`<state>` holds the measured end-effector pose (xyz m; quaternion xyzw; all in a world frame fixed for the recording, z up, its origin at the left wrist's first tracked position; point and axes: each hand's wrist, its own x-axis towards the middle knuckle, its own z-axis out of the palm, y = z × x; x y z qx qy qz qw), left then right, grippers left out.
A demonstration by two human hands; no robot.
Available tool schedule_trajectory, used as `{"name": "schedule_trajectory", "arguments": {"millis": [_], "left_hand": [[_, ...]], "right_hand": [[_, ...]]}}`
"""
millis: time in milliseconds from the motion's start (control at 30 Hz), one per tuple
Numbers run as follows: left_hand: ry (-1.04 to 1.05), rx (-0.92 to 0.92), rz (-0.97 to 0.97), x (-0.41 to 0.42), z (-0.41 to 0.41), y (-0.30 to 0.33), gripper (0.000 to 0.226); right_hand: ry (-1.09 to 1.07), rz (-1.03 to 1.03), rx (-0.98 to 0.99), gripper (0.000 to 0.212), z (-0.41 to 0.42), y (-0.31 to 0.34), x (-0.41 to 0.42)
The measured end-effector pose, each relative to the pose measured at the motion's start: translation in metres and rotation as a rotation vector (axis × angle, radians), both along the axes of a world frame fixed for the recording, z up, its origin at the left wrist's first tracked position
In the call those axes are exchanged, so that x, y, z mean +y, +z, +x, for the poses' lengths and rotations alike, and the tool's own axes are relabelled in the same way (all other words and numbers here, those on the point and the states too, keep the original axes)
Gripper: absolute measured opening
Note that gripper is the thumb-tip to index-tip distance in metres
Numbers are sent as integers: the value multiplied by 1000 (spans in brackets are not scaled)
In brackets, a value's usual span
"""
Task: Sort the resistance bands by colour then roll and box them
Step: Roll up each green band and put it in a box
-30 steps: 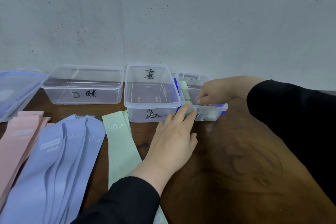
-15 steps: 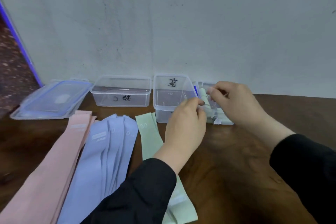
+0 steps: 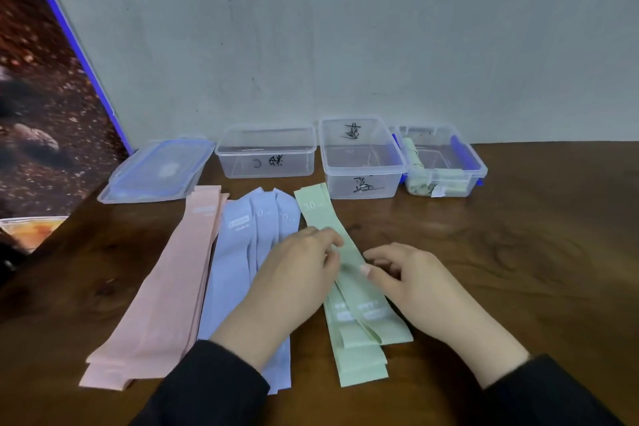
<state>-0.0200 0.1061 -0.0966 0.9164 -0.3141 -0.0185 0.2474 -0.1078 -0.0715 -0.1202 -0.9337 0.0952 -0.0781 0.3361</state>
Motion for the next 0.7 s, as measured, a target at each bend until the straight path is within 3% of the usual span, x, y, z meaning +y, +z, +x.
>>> {"name": "schedule_trajectory", "arguments": {"millis": [100, 200, 300, 400, 500, 700], "left_hand": [[-92, -36, 73, 4, -1, -21, 33], [-113, -32, 78, 5, 2, -27, 41], [-113, -32, 47, 5, 4, -30, 43], [-116, -53, -24, 6, -1, -26, 40], [-137, 38, -162, 8, -9, -12, 47], [-208, 84, -26, 2, -20, 6, 52]], "right_hand": [[89, 126, -29, 10, -27, 2, -10], [282, 149, 87, 16, -54, 3, -19], [344, 32, 163, 22, -63, -4, -22], [260, 4, -19, 11, -61, -6, -15], [101, 106, -147, 15, -59, 4, -11], [-66, 343, -333, 18, -57, 41, -5]]}}
